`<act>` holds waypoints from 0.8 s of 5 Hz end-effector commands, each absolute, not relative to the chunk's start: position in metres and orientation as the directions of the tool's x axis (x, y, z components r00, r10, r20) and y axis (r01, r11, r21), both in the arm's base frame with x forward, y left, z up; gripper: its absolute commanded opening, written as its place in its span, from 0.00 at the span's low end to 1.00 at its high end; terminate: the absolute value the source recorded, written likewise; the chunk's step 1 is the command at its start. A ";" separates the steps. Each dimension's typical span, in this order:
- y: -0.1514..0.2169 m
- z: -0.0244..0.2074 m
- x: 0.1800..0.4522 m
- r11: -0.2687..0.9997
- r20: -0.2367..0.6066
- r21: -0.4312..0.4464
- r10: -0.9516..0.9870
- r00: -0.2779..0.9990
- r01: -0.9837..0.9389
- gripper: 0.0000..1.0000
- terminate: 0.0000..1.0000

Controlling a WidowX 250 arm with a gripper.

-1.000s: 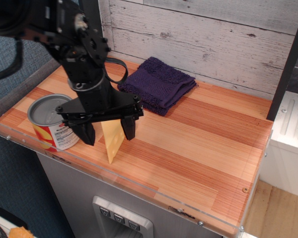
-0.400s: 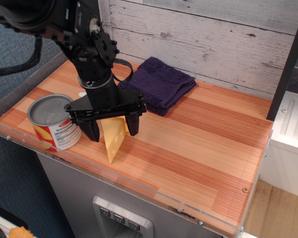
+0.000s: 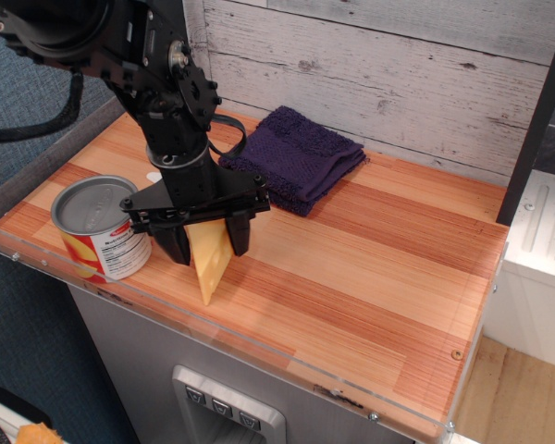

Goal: Move cheese directly to the right of blue cloth.

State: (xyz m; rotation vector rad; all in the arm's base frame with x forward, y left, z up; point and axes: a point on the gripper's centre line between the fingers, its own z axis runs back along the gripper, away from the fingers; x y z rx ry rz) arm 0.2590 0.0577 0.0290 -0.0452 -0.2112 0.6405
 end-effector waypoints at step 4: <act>0.028 0.077 0.244 0.704 0.138 -0.154 0.710 0.690 -0.693 0.00 0.00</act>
